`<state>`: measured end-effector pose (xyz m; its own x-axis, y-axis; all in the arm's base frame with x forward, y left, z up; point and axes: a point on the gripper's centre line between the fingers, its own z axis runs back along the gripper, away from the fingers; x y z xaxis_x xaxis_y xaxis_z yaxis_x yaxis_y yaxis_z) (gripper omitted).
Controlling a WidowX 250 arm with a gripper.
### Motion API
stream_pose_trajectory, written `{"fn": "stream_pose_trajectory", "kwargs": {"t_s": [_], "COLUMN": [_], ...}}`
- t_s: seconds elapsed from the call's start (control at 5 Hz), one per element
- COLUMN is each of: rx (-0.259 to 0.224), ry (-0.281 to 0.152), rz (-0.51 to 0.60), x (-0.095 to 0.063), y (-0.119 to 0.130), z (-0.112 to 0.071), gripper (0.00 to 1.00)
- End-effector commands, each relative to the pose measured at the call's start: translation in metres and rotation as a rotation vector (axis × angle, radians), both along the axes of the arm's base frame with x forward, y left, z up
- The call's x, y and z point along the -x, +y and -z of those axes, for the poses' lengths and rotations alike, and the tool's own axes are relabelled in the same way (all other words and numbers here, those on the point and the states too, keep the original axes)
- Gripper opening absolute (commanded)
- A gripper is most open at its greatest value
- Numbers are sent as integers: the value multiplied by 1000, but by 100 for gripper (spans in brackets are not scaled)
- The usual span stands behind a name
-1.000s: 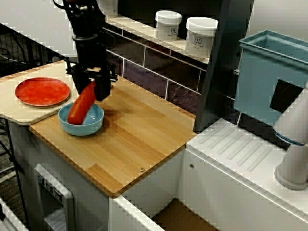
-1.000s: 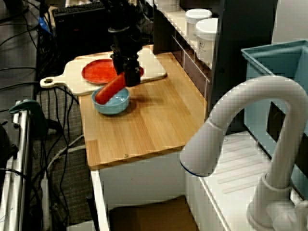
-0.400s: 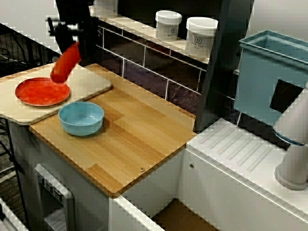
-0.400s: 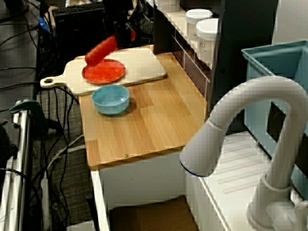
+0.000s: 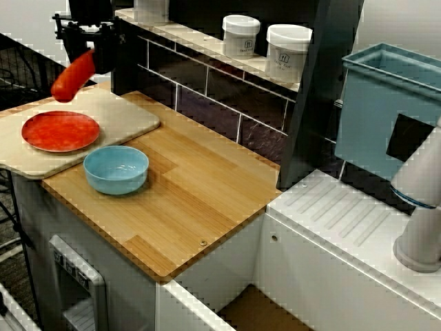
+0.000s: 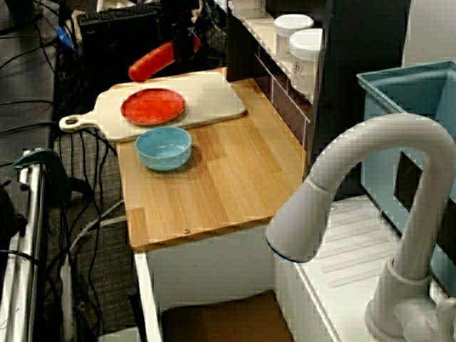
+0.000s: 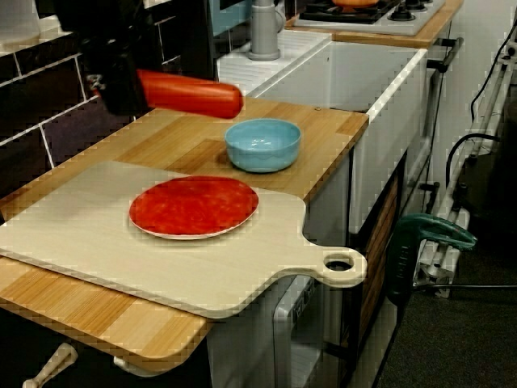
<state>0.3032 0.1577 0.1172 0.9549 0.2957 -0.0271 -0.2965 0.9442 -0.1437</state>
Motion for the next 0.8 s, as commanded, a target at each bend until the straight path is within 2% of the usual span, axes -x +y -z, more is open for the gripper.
{"fn": "stream_pose_trajectory", "kwargs": {"t_s": [0.0,0.2,0.4,0.6], "rx": [-45,-51,-54,-54], "ry": [80,75,44,-14], "rz": [26,28,48,25], "x": [3,18,35,42], "y": [48,53,41,25], "z": [7,13,20,26], "gripper": [0,0,0,0]}}
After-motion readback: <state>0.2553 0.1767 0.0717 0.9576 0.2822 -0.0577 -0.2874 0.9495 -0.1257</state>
